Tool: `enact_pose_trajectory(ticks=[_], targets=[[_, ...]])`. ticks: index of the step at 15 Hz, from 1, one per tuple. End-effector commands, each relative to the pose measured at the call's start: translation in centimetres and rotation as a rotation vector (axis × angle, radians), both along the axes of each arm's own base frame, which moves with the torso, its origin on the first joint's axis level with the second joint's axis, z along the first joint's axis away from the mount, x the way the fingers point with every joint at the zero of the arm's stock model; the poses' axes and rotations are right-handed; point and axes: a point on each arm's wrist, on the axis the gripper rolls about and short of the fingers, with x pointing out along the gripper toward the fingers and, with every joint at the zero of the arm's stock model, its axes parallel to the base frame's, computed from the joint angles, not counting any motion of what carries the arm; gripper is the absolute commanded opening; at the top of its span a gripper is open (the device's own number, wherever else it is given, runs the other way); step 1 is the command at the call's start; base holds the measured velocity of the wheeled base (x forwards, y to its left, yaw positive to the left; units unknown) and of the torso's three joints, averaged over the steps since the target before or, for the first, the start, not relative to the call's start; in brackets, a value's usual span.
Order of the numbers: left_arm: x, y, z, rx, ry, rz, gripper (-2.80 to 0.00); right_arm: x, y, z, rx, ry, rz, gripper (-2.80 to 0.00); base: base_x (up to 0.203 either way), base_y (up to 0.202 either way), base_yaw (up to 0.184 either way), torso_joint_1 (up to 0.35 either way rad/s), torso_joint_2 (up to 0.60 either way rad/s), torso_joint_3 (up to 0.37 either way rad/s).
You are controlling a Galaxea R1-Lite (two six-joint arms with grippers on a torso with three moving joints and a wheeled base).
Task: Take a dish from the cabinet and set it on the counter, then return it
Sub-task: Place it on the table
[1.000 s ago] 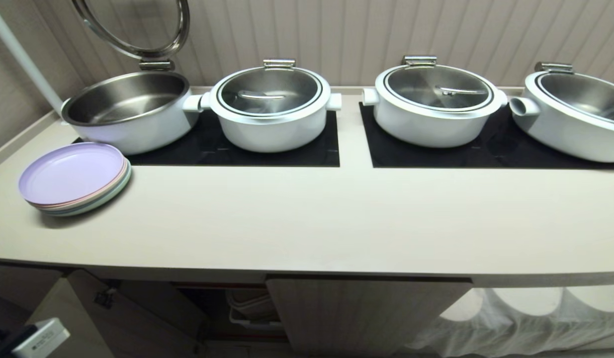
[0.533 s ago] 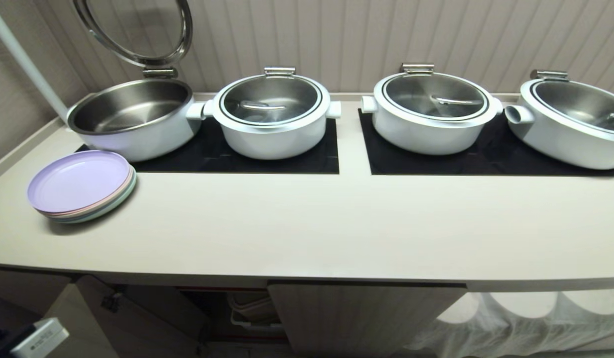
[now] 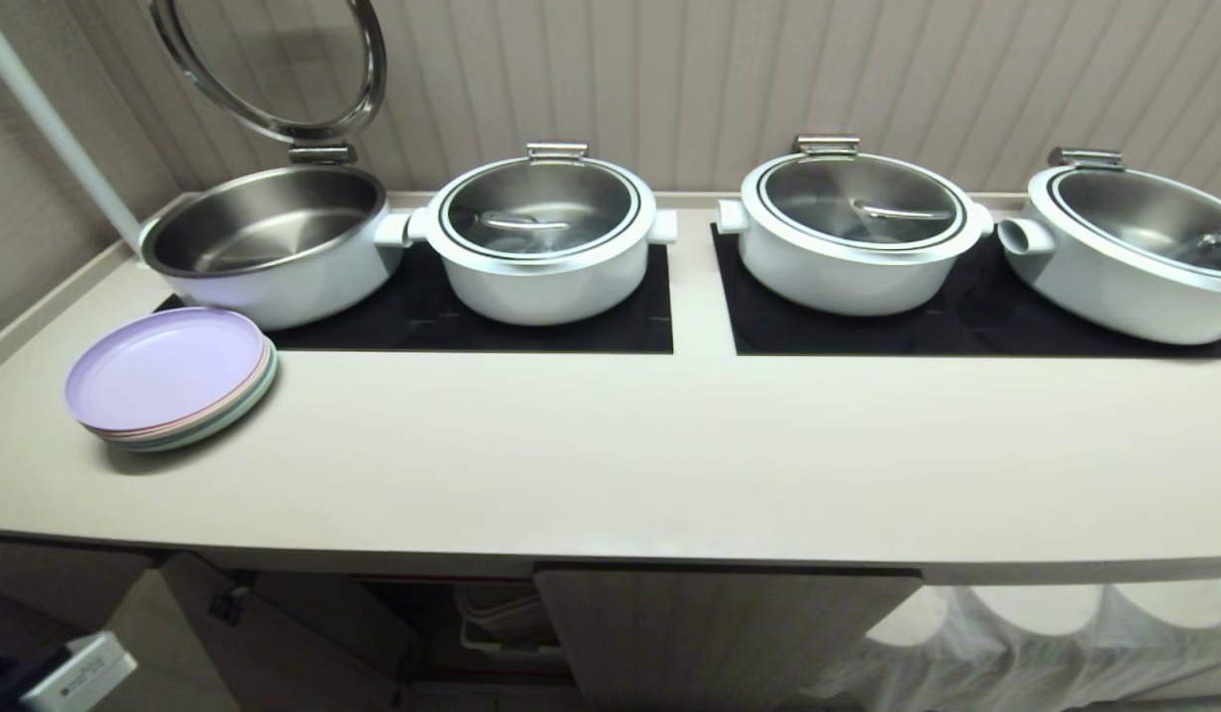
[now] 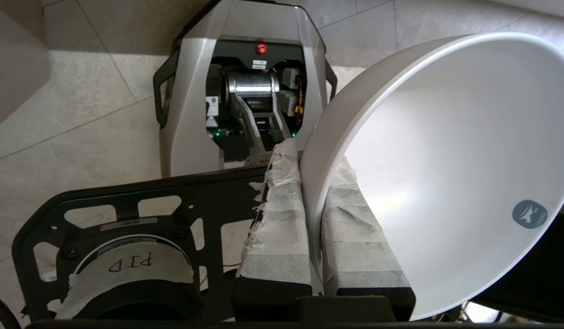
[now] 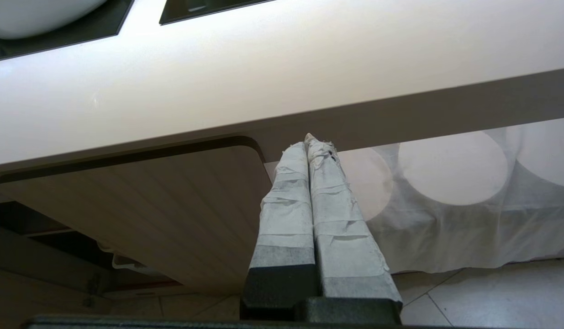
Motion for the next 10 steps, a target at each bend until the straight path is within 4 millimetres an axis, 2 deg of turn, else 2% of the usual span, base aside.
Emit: enact_pose_trajectory(ticks=[1, 6, 10], targets=[[0.0, 0.0, 0.0, -0.001, 0.005, 0.002, -2.8, 0.0, 0.0, 0.0, 0.0, -0.001, -0.001, -2.8, 0.0, 0.0, 0.0, 0.0, 0.0, 0.0], [0.7, -0.3, 0.7, -0.006, -0.005, 0.002, -2.8, 0.0, 0.0, 0.0, 0.0, -0.001, 0.0, -2.8, 0.0, 0.0, 0.0, 0.0, 0.0, 0.0], [2.4, -0.9, 2.0, -0.01, -0.016, 0.004, -2.8, 0.0, 0.0, 0.0, 0.0, -0.001, 0.001, -2.8, 0.0, 0.0, 0.0, 0.0, 0.0, 0.0]])
